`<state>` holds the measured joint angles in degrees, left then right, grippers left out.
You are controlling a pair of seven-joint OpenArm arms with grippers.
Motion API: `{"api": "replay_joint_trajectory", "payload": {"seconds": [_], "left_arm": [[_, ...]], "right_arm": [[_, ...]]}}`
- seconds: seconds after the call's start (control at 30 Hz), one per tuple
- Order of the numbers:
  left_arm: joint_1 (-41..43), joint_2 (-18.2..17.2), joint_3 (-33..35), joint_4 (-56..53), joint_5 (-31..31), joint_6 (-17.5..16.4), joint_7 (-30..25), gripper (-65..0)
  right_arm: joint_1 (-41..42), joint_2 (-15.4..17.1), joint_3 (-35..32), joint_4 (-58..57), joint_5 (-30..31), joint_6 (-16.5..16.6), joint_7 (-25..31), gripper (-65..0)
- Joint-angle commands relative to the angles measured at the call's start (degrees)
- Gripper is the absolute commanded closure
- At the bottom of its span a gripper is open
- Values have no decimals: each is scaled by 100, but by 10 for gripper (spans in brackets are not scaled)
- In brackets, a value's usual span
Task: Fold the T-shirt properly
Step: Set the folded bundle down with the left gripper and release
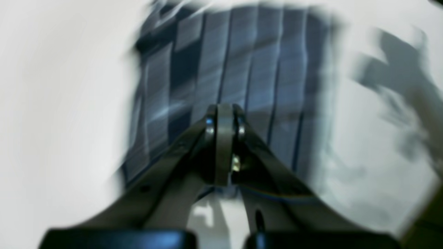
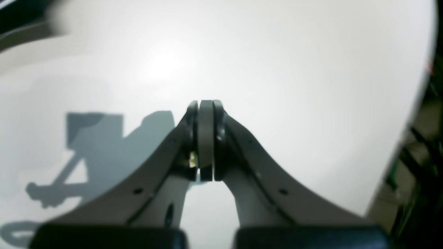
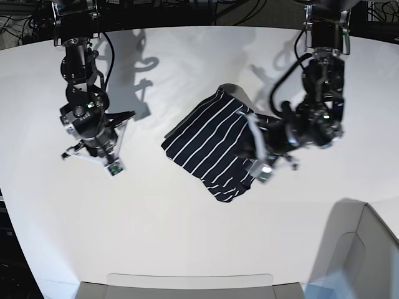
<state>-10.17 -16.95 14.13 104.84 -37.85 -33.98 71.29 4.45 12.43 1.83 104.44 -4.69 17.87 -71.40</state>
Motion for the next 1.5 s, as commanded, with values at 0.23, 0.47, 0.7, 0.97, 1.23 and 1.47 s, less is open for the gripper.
{"api": "replay_joint_trajectory", "payload": {"seconds": [0.23,0.47,0.7,0.97,1.23,1.47], "left_arm": [[-569,-446,2451,-651,-70,-18,-109,0],[-877,-402,1712,-2286,-62,44,-267,0],[-534,-789,-661,-1794,-79,17,137,0],[-306,-349,-1453,-967,-53,35,-206,0],[-754,354,-1628,-2242,607,35,-2562,0],[-1334,601,-1637,-4132,1116,35,-4566,0]], "right_arm": [[-27,45,314,74,-300,37,67,0],[-159,37,314,110,-300,37,67,0],[-291,45,314,110,-309,37,67,0],[-379,19,314,127,-309,37,67,0],[-915,10,279,804,-265,55,67,0],[-1284,28,305,936,-265,55,67,0]]}}
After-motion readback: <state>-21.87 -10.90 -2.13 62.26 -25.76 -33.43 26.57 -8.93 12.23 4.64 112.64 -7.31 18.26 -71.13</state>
